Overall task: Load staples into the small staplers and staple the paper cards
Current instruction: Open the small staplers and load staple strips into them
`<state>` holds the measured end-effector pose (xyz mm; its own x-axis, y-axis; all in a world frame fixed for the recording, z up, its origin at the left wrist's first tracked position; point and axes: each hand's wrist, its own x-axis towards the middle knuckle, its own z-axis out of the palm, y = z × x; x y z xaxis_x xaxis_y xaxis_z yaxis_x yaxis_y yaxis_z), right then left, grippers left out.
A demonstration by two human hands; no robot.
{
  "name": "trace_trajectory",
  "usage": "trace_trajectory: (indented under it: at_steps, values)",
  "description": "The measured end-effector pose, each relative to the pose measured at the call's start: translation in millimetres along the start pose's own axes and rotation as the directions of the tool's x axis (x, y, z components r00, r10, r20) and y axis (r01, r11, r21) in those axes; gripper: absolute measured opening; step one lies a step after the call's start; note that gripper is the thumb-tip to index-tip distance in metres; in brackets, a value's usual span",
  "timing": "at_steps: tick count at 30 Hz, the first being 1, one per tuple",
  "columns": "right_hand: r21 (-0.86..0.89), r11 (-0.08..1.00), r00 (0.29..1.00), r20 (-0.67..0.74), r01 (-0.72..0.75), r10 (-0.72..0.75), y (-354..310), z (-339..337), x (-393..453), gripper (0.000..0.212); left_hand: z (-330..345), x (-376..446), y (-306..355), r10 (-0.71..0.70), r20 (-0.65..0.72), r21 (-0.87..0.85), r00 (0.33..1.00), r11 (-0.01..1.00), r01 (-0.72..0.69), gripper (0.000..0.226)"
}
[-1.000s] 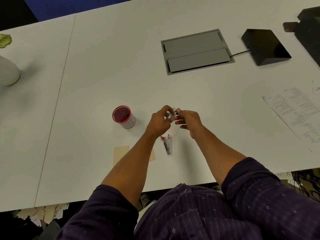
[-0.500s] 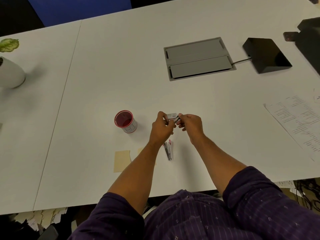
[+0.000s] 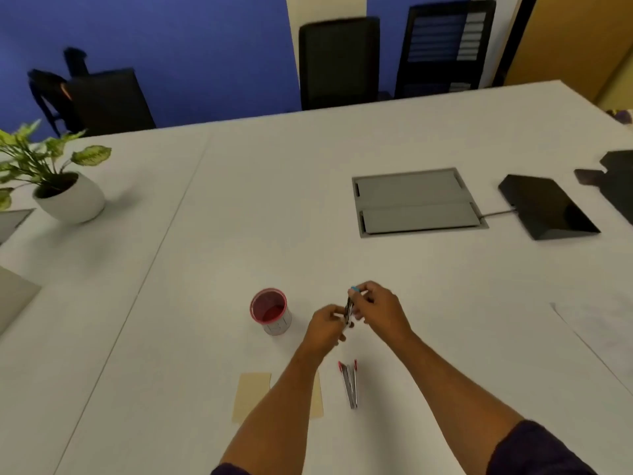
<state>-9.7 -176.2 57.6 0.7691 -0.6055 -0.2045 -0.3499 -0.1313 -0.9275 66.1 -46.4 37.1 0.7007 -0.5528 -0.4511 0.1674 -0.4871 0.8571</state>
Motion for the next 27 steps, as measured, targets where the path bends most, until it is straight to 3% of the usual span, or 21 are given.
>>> trace_trajectory:
  at_steps: [4, 9, 14, 18, 27]
  values:
    - [-0.005, 0.997, 0.989, 0.127, -0.071, 0.071, -1, -5, 10, 0.010, 1, 5, -6, -0.018, -0.027, -0.007, 0.999, 1.000, 0.018, 0.025]
    - [0.106, 0.956, 0.957, 0.122, -0.275, 0.262, 20, -18, 12, 0.008, 1, 7, -19, -0.043, -0.042, 0.024, 0.998, 0.999, 0.044, 0.027]
    - [0.205, 0.911, 0.930, 0.173, -0.357, 0.325, 50, -24, 4, 0.013, 10, 11, -30, -0.005, -0.183, 0.058, 0.983, 0.998, 0.015, 0.029]
    - [0.187, 0.930, 0.938, 0.203, -0.318, 0.280, 68, -22, -2, 0.020, 19, 15, -30, 0.045, -0.218, 0.125, 0.975, 0.992, -0.018, 0.032]
    - [-0.159, 0.981, 0.965, 0.218, -0.115, 0.148, 85, -17, 5, 0.016, 18, 24, -33, 0.150, -0.150, 0.364, 0.977, 0.928, -0.087, 0.032]
